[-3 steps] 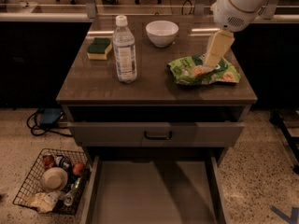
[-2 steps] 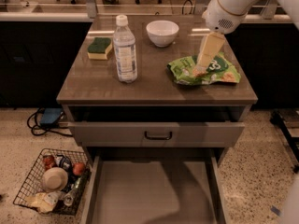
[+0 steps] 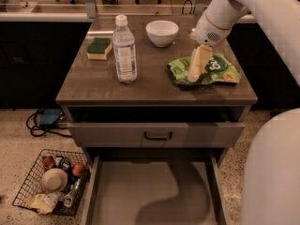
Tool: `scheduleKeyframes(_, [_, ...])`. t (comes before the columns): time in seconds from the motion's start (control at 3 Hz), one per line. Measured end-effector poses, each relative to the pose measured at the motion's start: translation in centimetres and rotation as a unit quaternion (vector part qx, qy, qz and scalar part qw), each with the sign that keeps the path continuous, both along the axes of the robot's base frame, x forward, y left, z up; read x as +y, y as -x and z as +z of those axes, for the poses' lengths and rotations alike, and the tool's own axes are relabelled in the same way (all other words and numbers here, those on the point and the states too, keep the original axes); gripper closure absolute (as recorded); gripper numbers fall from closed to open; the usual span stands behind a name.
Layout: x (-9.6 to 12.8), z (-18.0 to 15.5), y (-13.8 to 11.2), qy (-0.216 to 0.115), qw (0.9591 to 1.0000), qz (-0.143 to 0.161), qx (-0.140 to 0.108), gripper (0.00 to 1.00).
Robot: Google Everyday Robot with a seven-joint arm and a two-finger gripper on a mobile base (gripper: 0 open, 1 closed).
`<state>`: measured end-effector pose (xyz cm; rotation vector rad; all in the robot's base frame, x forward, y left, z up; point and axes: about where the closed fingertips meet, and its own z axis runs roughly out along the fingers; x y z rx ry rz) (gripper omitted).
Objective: Place green rice chip bag into middle drawer
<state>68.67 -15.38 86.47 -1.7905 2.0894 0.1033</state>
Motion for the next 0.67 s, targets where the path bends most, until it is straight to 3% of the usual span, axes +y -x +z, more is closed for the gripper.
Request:
scheduleKeyframes(0.33, [0.42,-2.58,0.68,-0.017,0.9994,0.007,0.03,0.18])
scheduleKeyframes(0.67, [0.57,-2.66,0.48,-0.017,0.9994,0.007,0.028,0.41])
